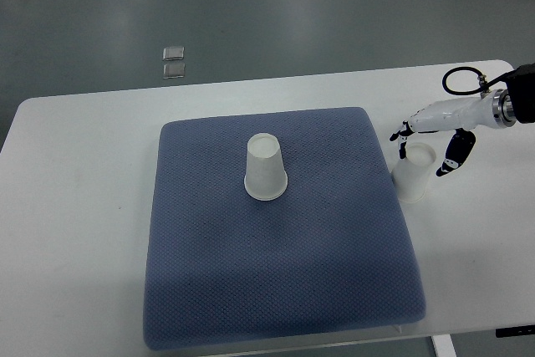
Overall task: Stack paper cups
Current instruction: 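Close the right hand fingers around the second white paper cup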
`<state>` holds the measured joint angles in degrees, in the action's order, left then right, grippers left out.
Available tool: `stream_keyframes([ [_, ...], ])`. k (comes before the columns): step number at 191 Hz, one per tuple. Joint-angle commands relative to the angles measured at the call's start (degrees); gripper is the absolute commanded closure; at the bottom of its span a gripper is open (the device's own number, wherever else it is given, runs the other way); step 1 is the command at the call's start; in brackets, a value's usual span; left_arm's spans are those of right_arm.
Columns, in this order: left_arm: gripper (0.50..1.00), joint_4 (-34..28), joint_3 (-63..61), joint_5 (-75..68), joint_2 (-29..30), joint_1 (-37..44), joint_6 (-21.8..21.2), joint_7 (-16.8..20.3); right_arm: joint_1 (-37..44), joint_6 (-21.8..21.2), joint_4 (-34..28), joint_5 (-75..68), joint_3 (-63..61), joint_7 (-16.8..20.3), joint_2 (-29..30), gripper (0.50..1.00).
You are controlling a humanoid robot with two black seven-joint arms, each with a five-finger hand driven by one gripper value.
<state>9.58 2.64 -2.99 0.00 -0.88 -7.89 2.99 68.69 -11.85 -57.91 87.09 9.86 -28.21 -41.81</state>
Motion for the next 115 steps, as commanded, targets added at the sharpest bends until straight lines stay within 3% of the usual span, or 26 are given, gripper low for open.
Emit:
stream_keyframes([
  [1, 0.500, 0.00, 0.00, 0.00, 0.00, 0.00, -0.02, 0.00, -1.10, 1.74, 0.61, -0.08, -0.10, 0.09, 0.24, 0.587],
  [50, 0.500, 0.00, 0.00, 0.00, 0.00, 0.00, 0.07, 0.00, -4.27, 5.43, 2.10, 0.27, -0.10, 0.26, 0.85, 0.591],
  [99, 0.500, 0.00, 0.00, 0.00, 0.00, 0.00, -0.02, 0.00, -5.15, 6.14, 3.42, 0.36, -0.10, 0.52, 0.94, 0.599],
  [115, 0.500, 0.00, 0.00, 0.00, 0.00, 0.00, -0.02, 0.00, -5.50, 6.31, 3.51, 0.36, -0.10, 0.52, 1.29, 0.623],
])
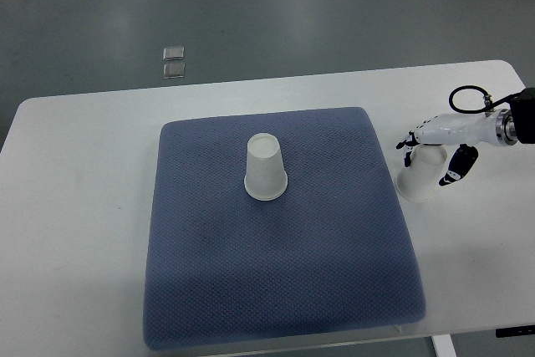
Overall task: Stack paper cups
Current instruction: 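Close the right hand fingers around the second white paper cup, then lift the held cup and carry it over the cup on the mat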
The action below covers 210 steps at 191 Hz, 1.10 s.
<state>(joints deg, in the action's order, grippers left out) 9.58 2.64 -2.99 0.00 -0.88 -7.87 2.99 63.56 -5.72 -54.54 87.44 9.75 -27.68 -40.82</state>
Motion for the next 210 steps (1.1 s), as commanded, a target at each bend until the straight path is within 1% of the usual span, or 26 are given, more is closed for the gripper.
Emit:
stream_keyframes([
  [1, 0.500, 0.00, 0.00, 0.00, 0.00, 0.00, -0.04, 0.00, -0.37, 0.19, 0.13, 0.01, 0.01, -0.01, 0.30, 0.624],
  [15, 0.500, 0.00, 0.00, 0.00, 0.00, 0.00, -0.04, 0.00, -0.54, 0.19, 0.13, 0.01, 0.01, -0.01, 0.47, 0.648],
  [18, 0.500, 0.00, 0.00, 0.00, 0.00, 0.00, -0.04, 0.00, -0.54, 0.19, 0.22, 0.01, 0.01, -0.01, 0.56, 0.668],
  [24, 0.500, 0.00, 0.00, 0.00, 0.00, 0.00, -0.04, 0.00, -0.54, 0.19, 0.13, 0.01, 0.01, -0.01, 0.65, 0.681],
  [29, 0.500, 0.00, 0.00, 0.00, 0.00, 0.00, -0.04, 0.00, -0.54, 0.19, 0.22, 0.01, 0.01, -0.01, 0.65, 0.707],
  [42, 0.500, 0.00, 0.00, 0.00, 0.00, 0.00, -0.04, 0.00, -0.54, 0.19, 0.22, 0.01, 0.01, -0.01, 0.65, 0.746],
  [46, 0.500, 0.00, 0.00, 0.00, 0.00, 0.00, -0.04, 0.00, -0.45, 0.19, 0.22, 0.01, 0.01, -0.01, 0.65, 0.762],
  [47, 0.500, 0.00, 0.00, 0.00, 0.00, 0.00, 0.05, 0.00, -0.45, 0.19, 0.22, 0.01, 0.01, -0.01, 0.65, 0.775],
  [53, 0.500, 0.00, 0.00, 0.00, 0.00, 0.00, -0.04, 0.00, -0.45, 0.19, 0.22, -0.07, 0.01, -0.01, 0.74, 0.797],
  [55, 0.500, 0.00, 0.00, 0.00, 0.00, 0.00, -0.04, 0.00, -0.45, 0.19, 0.22, -0.07, 0.01, -0.01, 0.74, 0.797],
  [58, 0.500, 0.00, 0.00, 0.00, 0.00, 0.00, -0.04, 0.00, -0.45, 0.19, 0.13, -0.07, 0.01, -0.01, 0.74, 0.814],
  [67, 0.500, 0.00, 0.00, 0.00, 0.00, 0.00, -0.04, 0.00, -0.45, 0.19, 0.22, -0.07, 0.01, -0.01, 0.74, 0.834],
  [68, 0.500, 0.00, 0.00, 0.00, 0.00, 0.00, 0.05, 0.00, -0.45, 0.19, 0.13, -0.07, 0.01, -0.01, 0.74, 0.842],
  [78, 0.500, 0.00, 0.00, 0.00, 0.00, 0.00, -0.04, 0.00, -0.45, 0.19, 0.22, -0.07, 0.01, -0.01, 0.74, 0.857],
  [84, 0.500, 0.00, 0.00, 0.00, 0.00, 0.00, -0.04, 0.00, -0.45, 0.19, 0.22, -0.07, 0.01, -0.01, 0.74, 0.877],
  [85, 0.500, 0.00, 0.00, 0.00, 0.00, 0.00, -0.04, 0.00, -0.45, 0.19, 0.22, -0.07, 0.01, -0.01, 0.74, 0.887],
  [89, 0.500, 0.00, 0.00, 0.00, 0.00, 0.00, 0.05, 0.00, -0.45, 0.19, 0.22, -0.07, 0.01, -0.01, 0.74, 0.895],
  [99, 0.500, 0.00, 0.00, 0.00, 0.00, 0.00, -0.04, 0.00, -0.37, 0.19, 0.22, -0.07, -0.08, -0.01, 0.74, 0.904],
  [151, 0.500, 0.00, 0.00, 0.00, 0.00, 0.00, 0.05, 0.00, 0.42, 0.19, 0.13, -0.43, -0.34, -0.01, 0.65, 0.904],
  [210, 0.500, 0.00, 0.00, 0.00, 0.00, 0.00, -0.04, 0.00, 8.33, -0.87, -0.48, -2.89, -0.69, -0.36, -0.23, 0.901],
])
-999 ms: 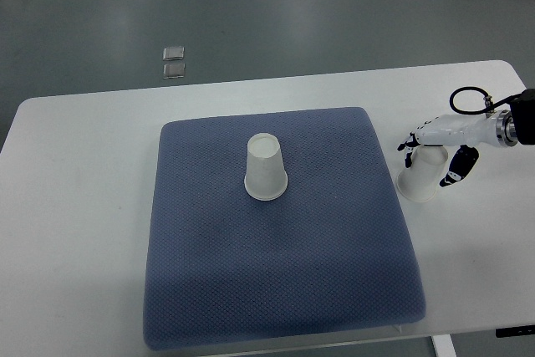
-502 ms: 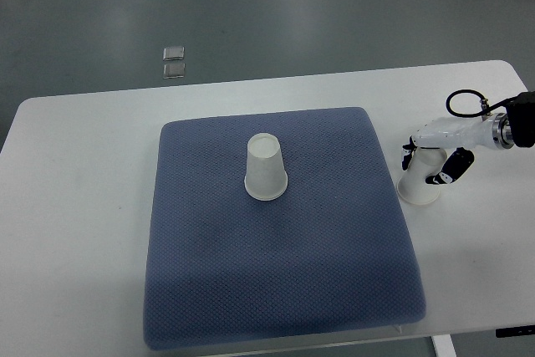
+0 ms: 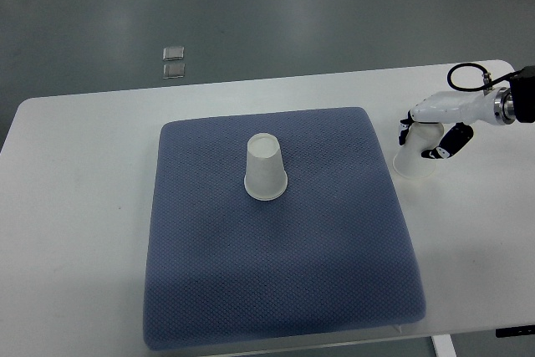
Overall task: Stack paper cups
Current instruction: 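Lift the held cup and carry it over the cup on the mat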
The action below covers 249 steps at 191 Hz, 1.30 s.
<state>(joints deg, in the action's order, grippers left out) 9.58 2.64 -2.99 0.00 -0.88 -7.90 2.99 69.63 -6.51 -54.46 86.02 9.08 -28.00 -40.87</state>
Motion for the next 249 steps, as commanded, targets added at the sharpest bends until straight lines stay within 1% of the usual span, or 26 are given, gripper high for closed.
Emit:
stream_keyframes([
  [1, 0.500, 0.00, 0.00, 0.00, 0.00, 0.00, -0.01, 0.00, 2.26, -0.09, -0.56, -1.47, -0.03, -0.03, -0.18, 0.901],
  [14, 0.500, 0.00, 0.00, 0.00, 0.00, 0.00, 0.08, 0.00, 3.93, -0.17, -1.00, -2.97, 0.06, -0.12, -0.09, 0.901],
  [29, 0.500, 0.00, 0.00, 0.00, 0.00, 0.00, -0.01, 0.00, 5.86, -1.49, -2.05, -3.67, -0.03, -0.12, -0.09, 0.901],
  [49, 0.500, 0.00, 0.00, 0.00, 0.00, 0.00, 0.08, 0.00, 9.55, -3.78, -5.03, -4.37, -0.03, -0.21, 0.00, 0.899],
  [78, 0.500, 0.00, 0.00, 0.00, 0.00, 0.00, -0.01, 0.00, 12.98, -4.48, -8.64, -7.54, -0.03, -0.12, 0.88, 0.899],
  [100, 0.500, 0.00, 0.00, 0.00, 0.00, 0.00, -0.01, 0.00, 15.01, -5.53, -10.40, -9.03, -0.38, 0.05, 3.86, 0.899],
  [147, 0.500, 0.00, 0.00, 0.00, 0.00, 0.00, -0.01, 0.00, 16.32, -6.41, -10.40, -9.12, -0.55, 0.49, 10.46, 0.899],
  [169, 0.500, 0.00, 0.00, 0.00, 0.00, 0.00, 0.00, 0.00, 17.20, -6.59, -9.26, -9.12, -0.55, 0.58, 13.01, 0.899],
  [221, 0.500, 0.00, 0.00, 0.00, 0.00, 0.00, -0.01, 0.00, 18.96, -7.91, -9.17, -9.29, -0.47, 0.58, 14.85, 0.897],
  [249, 0.500, 0.00, 0.00, 0.00, 0.00, 0.00, -0.01, 0.00, 18.78, -7.91, -8.99, -9.21, -0.11, 0.58, 16.44, 0.897],
])
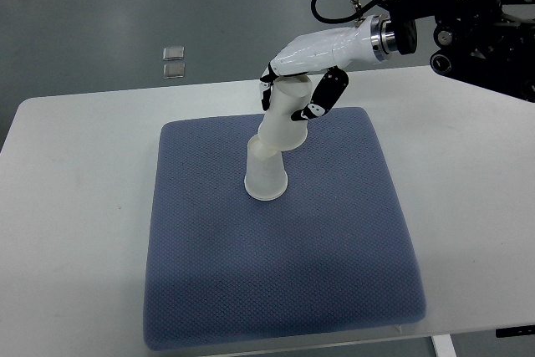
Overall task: Stack paper cups
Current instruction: 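Lift the held cup and carry it over the cup on the mat, then lower the held cup down onto the upside-down cup on the mat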
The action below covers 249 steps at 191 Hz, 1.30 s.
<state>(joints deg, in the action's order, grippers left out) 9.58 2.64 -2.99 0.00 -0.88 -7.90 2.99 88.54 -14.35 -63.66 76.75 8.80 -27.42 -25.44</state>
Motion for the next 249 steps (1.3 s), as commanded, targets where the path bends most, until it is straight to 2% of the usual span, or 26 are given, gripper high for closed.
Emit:
stream_keyframes([
  [1, 0.500, 0.00, 0.00, 0.00, 0.00, 0.00, -0.01, 0.00, -0.12, -0.06, 0.20, 0.07, 0.16, 0.00, 1.00, 0.897],
  [45, 0.500, 0.00, 0.00, 0.00, 0.00, 0.00, -0.01, 0.00, -1.61, 0.20, 4.59, 0.16, 0.25, 0.09, 3.82, 0.897],
  [249, 0.500, 0.00, 0.00, 0.00, 0.00, 0.00, -0.01, 0.00, -3.19, 0.55, 4.86, 0.60, 0.60, 0.09, 5.40, 0.881],
])
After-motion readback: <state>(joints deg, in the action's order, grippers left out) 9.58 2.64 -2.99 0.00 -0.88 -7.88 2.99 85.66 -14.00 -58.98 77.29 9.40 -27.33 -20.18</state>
